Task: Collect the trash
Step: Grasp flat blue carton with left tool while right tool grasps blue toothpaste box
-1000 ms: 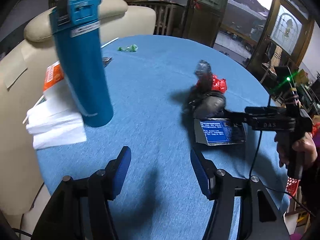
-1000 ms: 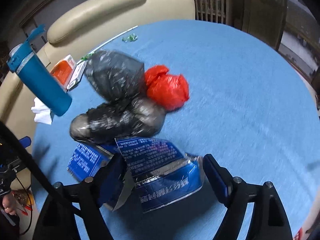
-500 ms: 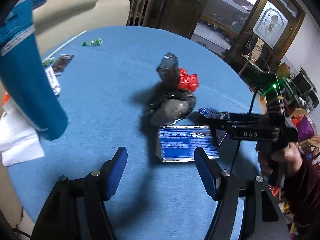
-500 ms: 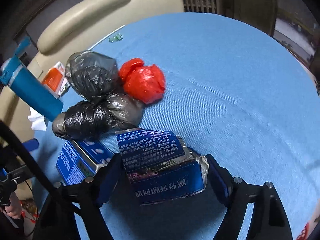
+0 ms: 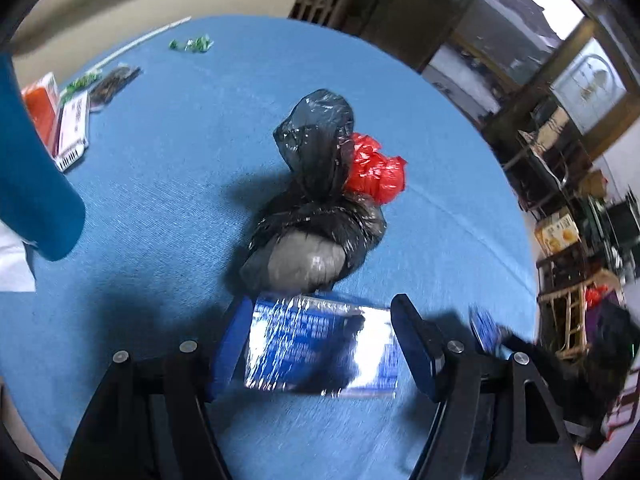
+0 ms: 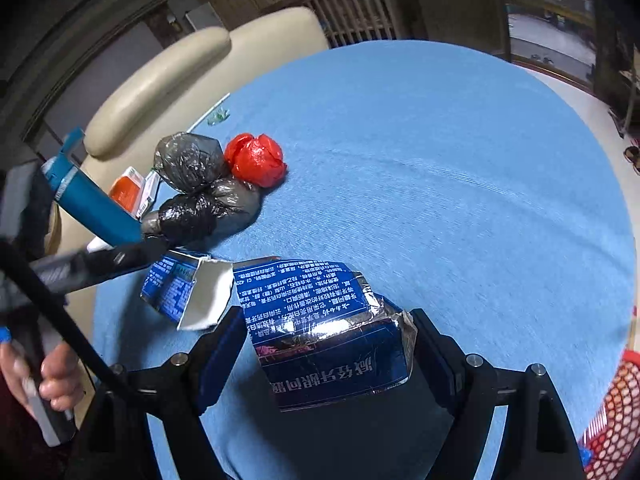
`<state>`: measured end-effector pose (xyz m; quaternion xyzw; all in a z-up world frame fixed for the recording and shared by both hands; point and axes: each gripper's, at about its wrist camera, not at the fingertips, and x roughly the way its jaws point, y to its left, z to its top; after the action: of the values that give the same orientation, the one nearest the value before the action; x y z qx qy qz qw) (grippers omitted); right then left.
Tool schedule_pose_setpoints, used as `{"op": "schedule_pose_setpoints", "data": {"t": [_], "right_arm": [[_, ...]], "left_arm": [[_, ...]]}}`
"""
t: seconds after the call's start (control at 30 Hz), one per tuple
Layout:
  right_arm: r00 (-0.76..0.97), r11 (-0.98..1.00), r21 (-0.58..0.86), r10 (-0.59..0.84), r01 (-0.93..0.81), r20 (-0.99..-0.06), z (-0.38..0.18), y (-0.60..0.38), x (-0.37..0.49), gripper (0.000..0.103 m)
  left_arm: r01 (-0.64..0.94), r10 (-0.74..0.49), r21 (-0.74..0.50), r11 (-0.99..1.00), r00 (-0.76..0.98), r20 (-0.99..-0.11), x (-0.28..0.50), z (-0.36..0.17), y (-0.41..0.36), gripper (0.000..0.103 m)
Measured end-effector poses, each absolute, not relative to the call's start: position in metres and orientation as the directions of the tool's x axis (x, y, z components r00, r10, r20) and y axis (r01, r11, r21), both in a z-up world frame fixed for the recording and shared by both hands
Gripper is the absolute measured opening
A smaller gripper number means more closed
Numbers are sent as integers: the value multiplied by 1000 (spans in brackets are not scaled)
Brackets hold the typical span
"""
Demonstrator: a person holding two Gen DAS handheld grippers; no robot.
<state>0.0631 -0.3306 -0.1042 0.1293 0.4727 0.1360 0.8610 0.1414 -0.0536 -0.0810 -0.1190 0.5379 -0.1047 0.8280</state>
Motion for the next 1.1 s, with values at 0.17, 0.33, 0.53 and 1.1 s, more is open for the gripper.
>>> {"op": "schedule_pose_setpoints", "data": {"t": [0.17,0.33,0.53,1.1], "right_arm": [[519,912,399,386,-92,-763,-109,-338,53,83],[511,895,440,412,-73,-754,-118,-346,45,83],[516,883,466,429,-66,-741,-117,-351,42,83],[515,865,494,465,-89,-720,-108,-348,19,83]], "left_arm": [[-6,-275,-297,955,358,-892,155,-92,-61,72],[-3,-272,-286,958,297,-915,155,-108,-64,71],[81,-284,-272,959,260,-923,134,-111,-64,70],[411,-227,-90,907,297,-927,72,-76,-27,73]]}}
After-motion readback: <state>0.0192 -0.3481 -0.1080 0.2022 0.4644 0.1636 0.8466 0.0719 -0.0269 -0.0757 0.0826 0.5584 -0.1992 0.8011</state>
